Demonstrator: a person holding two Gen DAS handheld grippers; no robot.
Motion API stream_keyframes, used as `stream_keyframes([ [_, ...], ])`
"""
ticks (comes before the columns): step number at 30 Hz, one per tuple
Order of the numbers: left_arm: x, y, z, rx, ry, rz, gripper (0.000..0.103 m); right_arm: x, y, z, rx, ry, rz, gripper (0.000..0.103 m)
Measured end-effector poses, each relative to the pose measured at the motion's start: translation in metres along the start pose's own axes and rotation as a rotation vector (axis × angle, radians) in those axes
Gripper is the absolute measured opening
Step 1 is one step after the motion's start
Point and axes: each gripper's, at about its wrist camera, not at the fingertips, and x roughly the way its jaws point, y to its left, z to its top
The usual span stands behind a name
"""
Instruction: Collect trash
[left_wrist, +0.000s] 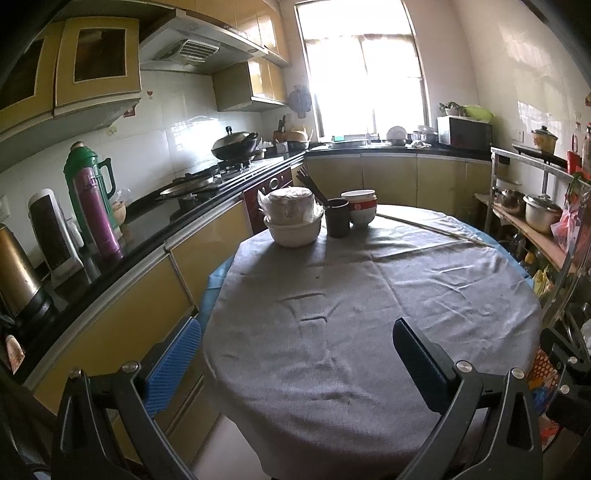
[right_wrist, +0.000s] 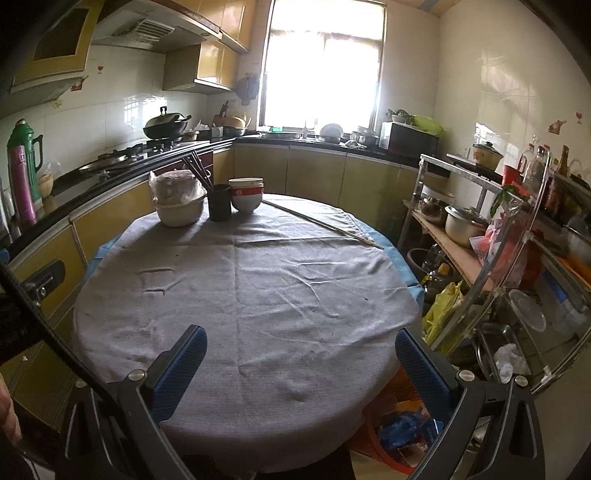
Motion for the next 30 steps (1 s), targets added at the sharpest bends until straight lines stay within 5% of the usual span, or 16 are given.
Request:
stream_keyframes([
  [30,0.037,0.015,-0.015,-0.029,0.093,0.052,0.103,0.039,0.023,0.004,-0.040,0.055,0.053,0.103],
])
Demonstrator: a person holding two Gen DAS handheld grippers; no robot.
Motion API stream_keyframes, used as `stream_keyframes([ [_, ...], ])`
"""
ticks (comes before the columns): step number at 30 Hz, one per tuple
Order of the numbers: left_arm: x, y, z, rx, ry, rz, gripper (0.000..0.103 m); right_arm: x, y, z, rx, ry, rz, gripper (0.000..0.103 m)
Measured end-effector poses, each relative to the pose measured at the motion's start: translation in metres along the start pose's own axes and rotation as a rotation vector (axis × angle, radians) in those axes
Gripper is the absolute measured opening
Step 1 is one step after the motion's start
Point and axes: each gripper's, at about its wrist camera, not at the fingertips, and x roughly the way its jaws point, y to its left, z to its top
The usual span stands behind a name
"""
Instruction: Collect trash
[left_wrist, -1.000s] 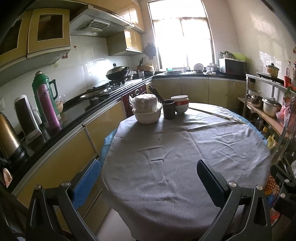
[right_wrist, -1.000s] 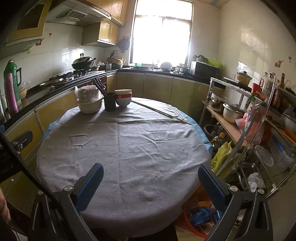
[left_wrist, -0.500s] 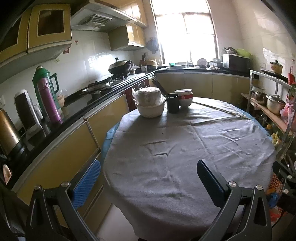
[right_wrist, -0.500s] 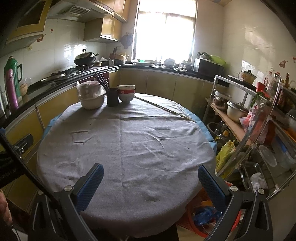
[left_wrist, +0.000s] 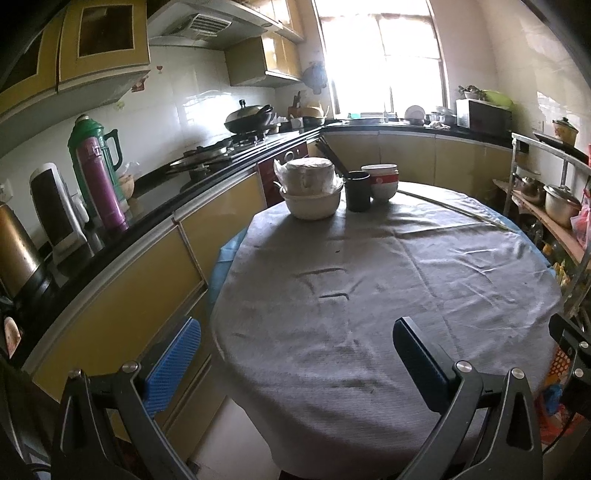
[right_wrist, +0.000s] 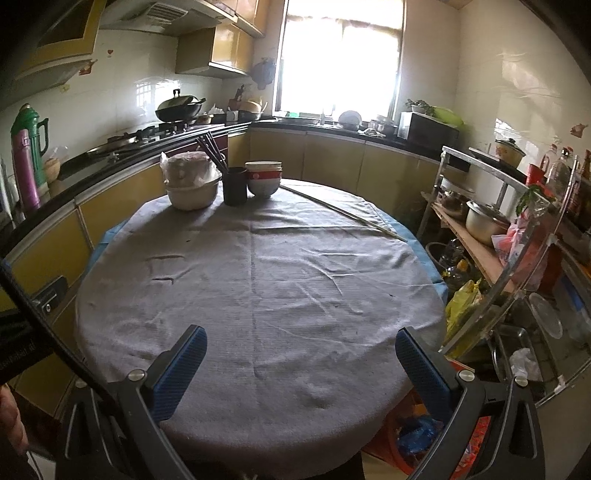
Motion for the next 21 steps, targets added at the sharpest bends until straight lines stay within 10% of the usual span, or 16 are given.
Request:
stream_keyframes([
  [21,0.086,-0.041,-0.015,0.086,0.202,-0.114,0.103,0.069,-0.130,-0.024,0.280,0.088,0.190,0.103],
])
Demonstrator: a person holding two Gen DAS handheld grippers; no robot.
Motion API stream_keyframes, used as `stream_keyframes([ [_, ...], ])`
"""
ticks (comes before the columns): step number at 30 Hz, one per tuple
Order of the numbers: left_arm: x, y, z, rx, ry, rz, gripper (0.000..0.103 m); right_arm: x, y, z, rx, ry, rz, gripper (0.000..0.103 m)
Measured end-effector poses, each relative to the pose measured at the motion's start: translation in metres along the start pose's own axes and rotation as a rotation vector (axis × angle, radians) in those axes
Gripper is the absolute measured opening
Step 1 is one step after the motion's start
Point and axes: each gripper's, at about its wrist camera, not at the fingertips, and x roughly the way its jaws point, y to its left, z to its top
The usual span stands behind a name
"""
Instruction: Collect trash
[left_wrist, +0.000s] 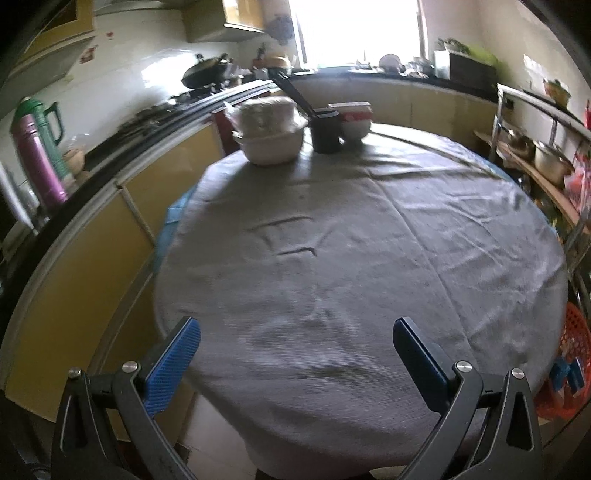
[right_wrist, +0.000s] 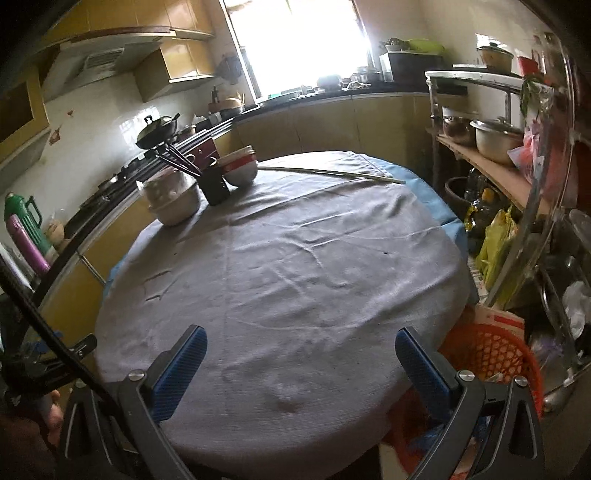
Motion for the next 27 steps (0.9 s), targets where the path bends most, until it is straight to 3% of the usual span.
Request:
stream_keyframes([
  [6,0.033,-0.013,0.008,0.012,0.022,-0.020,0.103,0.025,-0.007,0.010,0.008,0.006,-0.051,0.103],
  [9,0.065,-0.006,0.018,-0.010,0.082,0.018,0.103,0.064,0.004,0.013,-0.020,0.014,-0.078,0.103],
  [12,0.088,0.006,0.029,-0.043,0.066,0.073,0.103,0.117,0.019,0.017,-0.082,0.054,-0.136,0.103],
  [15,0.119,0.019,0.042,-0.080,0.058,0.139,0.103,0.165,0.027,0.029,-0.047,0.108,-0.128,0.102],
  [17,0.138,0.030,0.051,-0.131,0.057,0.168,0.103,0.190,0.031,0.038,-0.030,0.112,-0.175,0.102],
  [19,0.150,0.038,0.057,-0.174,0.035,0.183,0.103,0.205,0.032,0.039,-0.019,0.105,-0.195,0.102],
  [22,0.175,0.050,0.062,-0.231,0.067,0.206,0.103,0.228,0.028,0.033,-0.031,0.149,-0.286,0.103],
  [27,0.194,0.062,0.057,-0.294,0.102,0.224,0.103,0.254,0.019,0.021,-0.022,0.156,-0.301,0.103],
])
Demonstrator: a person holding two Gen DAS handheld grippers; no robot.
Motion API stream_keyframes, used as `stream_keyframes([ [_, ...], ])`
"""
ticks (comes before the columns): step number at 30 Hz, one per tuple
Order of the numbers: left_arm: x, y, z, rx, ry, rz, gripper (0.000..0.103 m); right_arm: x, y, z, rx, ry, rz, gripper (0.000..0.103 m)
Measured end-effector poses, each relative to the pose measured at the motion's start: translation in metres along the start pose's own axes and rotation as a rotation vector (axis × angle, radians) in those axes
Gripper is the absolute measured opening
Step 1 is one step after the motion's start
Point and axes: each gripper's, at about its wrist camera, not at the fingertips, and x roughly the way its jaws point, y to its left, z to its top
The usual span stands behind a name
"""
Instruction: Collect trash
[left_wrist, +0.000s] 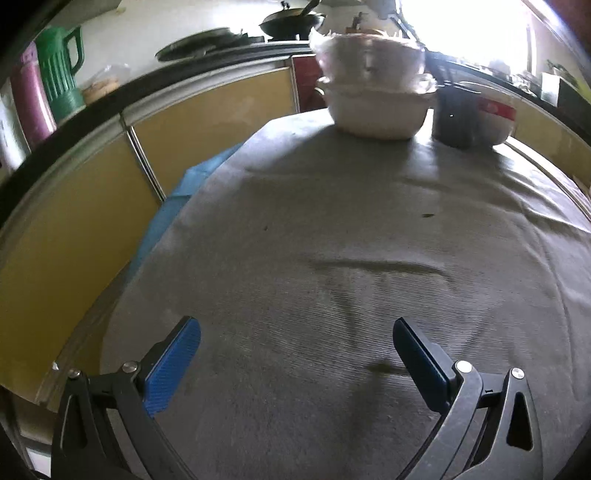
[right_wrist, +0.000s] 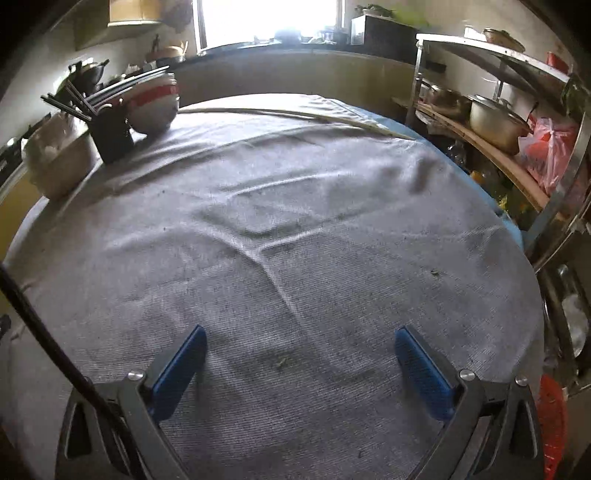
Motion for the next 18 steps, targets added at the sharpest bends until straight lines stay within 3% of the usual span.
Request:
stream_keyframes([
  [5,0.005,-0.003,-0.001,0.003,0.030,-0.027,0.103,0.024,0.004,-0.005,0.000,0.000,0.000,0.103],
  [9,0.006,-0.006,-0.001,0.007,0.031,-0.031,0.103,0.018,0.003,-0.003,0.000,0.000,-0.001,0.103],
  [13,0.012,0.009,-0.001,-0.076,0.061,-0.115,0.103,0.023,0.004,-0.004,0.000,0.002,-0.001,0.103],
  [18,0.013,0.008,-0.001,-0.072,0.062,-0.106,0.103,0.032,0.005,-0.009,-0.002,0.003,-0.003,0.103],
])
